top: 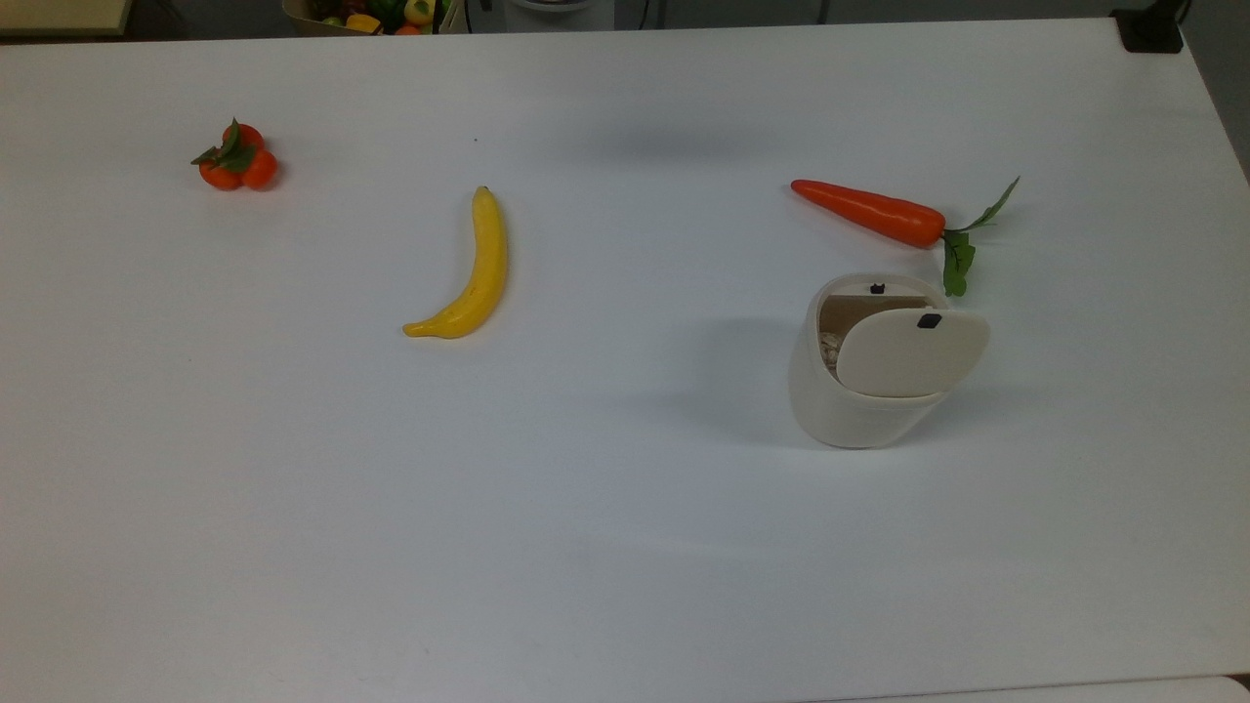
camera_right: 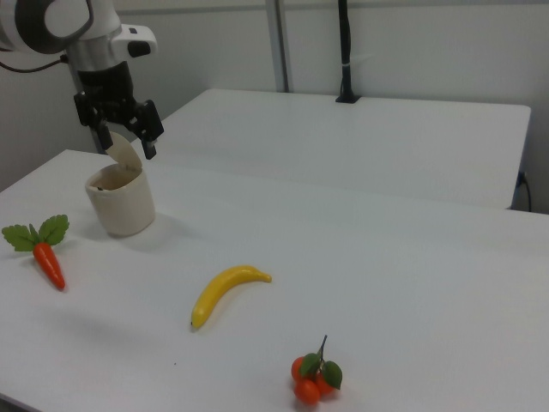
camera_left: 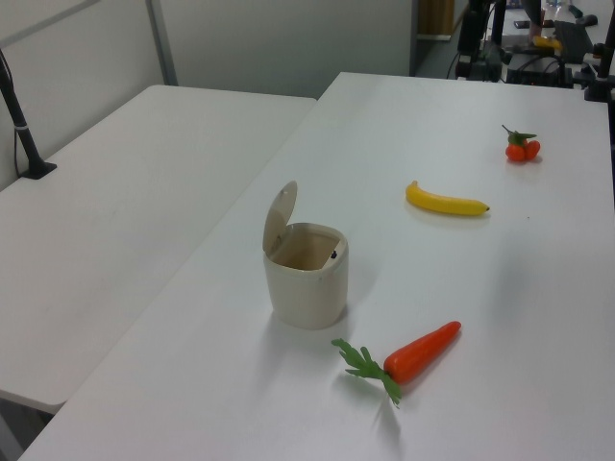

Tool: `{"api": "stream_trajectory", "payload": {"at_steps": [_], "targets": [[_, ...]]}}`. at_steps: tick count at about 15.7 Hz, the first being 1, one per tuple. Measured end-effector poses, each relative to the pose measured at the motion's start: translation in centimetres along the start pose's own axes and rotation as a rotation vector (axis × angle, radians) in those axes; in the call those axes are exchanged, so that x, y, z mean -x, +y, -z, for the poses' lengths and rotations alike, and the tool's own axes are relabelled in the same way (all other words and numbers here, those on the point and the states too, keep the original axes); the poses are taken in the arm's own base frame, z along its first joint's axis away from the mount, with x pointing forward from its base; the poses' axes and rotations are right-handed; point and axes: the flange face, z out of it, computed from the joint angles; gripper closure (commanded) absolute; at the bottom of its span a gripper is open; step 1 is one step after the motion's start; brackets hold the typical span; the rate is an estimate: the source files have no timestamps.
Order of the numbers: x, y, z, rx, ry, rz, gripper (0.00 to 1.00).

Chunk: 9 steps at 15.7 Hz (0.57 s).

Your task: Close garbage bin

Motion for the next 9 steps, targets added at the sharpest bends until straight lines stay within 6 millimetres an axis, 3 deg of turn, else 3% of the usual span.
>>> {"api": "stream_trajectory", "payload": {"at_steps": [2,8,9], "targets": [[-0.2,0.0,0.0,0.001,0.013,0.027,0.20],[-1.1,0.0,-0.4,0.006,0.055,0.055,0.96],[-1.2,0.0,-0.4,0.006,0.054,0.056,0.99]]}}
